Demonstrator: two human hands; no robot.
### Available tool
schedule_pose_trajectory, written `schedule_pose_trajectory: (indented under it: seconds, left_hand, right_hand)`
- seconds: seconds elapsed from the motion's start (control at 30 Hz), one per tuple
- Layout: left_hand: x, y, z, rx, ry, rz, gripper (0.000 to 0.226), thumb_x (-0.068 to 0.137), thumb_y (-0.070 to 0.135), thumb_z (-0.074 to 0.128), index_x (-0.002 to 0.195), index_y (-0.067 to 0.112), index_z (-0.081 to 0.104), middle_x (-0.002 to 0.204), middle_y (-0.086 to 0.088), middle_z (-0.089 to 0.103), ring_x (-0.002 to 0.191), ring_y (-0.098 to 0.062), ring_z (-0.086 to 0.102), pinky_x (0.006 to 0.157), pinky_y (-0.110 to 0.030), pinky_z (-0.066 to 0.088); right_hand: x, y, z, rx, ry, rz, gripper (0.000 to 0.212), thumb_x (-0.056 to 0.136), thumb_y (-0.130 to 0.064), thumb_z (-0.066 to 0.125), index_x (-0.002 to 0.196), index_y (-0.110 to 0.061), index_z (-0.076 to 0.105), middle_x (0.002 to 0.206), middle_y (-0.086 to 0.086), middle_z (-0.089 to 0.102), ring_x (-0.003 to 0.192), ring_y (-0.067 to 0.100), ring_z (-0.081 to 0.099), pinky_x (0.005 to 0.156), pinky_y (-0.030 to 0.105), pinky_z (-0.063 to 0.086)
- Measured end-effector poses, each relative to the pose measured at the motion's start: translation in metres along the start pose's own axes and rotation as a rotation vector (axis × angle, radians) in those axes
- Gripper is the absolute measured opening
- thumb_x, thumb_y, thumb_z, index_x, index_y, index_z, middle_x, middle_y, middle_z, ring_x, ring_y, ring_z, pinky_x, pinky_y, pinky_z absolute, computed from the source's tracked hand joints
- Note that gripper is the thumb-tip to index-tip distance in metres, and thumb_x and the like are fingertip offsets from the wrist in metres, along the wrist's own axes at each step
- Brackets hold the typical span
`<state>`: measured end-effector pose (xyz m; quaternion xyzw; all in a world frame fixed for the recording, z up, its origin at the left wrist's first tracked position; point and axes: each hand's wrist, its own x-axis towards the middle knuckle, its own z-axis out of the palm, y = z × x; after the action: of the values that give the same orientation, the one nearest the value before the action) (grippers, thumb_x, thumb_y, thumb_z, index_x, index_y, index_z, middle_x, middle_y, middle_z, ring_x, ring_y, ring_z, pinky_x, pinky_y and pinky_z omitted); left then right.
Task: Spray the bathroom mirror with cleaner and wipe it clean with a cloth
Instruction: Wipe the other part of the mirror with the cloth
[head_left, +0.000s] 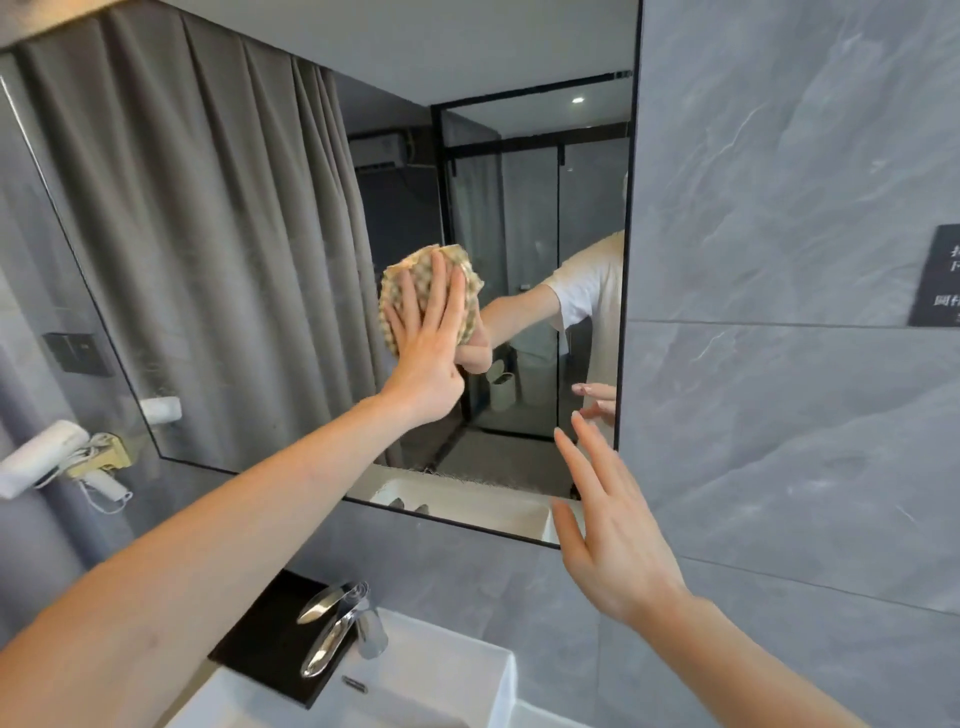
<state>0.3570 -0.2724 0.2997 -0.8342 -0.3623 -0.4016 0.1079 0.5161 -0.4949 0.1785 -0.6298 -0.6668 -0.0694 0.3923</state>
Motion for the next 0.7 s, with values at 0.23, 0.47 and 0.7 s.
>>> schedule_pose_trajectory:
  seconds: [0.23,0.47,0.7]
  left_hand:
    - [0.044,-0.011,-0.033,0.059,0.173,-0.153,0.123,0.069,-0.017,0.051,0.169,0.025,-0.009,0.176,-0.006,-0.017,0.161,-0.038,-0.02,0.129,-0.055,-0.014]
    - [0.008,-0.084,-0.047,0.019,-0.04,-0.486,0.124,0.083,-0.016,0.061,0.164,0.019,-0.025,0.171,0.001,-0.033,0.159,-0.038,-0.024,0.129,-0.046,-0.007]
    - [-0.124,-0.014,0.01,-0.151,-0.575,-0.569,0.106,0.094,-0.009,0.051,0.164,0.017,-0.025,0.168,-0.002,-0.039,0.159,-0.032,-0.025,0.129,-0.042,0.02]
  right_hand:
    - [0.049,0.001,-0.052,-0.105,0.125,-0.035,0.07,0.104,-0.017,0.053,0.168,-0.015,0.024,0.179,-0.001,0.004,0.166,0.017,-0.003,0.132,0.051,0.017]
    - [0.011,-0.003,-0.071,-0.127,0.121,0.01,0.07,0.106,-0.017,0.053,0.169,-0.019,0.022,0.179,-0.002,0.003,0.165,0.015,-0.002,0.134,0.041,0.009]
    - [-0.054,-0.027,-0.069,-0.013,0.064,0.109,0.067,0.107,-0.016,0.051,0.168,-0.019,0.022,0.179,-0.004,0.003,0.165,0.013,0.0,0.134,0.039,0.012]
